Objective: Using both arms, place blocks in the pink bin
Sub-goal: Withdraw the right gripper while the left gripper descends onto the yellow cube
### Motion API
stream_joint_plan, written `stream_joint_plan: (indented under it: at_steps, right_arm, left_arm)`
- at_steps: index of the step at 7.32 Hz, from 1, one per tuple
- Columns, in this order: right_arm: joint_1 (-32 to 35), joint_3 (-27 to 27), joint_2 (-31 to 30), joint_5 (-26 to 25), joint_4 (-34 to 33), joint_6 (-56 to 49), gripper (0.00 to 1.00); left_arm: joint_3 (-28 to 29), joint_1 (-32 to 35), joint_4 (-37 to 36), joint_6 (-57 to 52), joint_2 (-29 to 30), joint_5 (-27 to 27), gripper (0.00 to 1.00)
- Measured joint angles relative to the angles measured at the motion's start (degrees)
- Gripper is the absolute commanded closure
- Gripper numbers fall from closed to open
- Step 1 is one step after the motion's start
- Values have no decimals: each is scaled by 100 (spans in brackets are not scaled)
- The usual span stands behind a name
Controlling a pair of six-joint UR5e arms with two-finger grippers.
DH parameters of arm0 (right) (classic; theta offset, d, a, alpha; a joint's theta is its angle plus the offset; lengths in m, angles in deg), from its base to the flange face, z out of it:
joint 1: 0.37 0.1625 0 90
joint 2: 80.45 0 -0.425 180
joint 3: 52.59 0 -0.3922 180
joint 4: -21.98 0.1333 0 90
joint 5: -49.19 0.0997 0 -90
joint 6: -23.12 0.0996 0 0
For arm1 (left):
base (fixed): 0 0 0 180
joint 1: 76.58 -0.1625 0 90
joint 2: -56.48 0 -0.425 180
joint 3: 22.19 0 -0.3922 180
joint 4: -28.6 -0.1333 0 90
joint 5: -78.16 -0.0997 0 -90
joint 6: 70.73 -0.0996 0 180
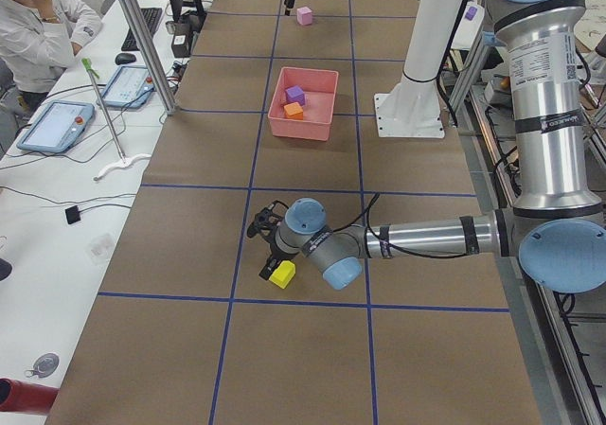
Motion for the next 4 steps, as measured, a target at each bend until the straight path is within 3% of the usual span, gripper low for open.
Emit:
stream_joint_plan:
  at_steps: [4]
  right_arm:
    - [167, 66, -174, 123, 140, -174, 0]
  left_arm:
    - [320, -316, 13, 6, 91, -12, 0]
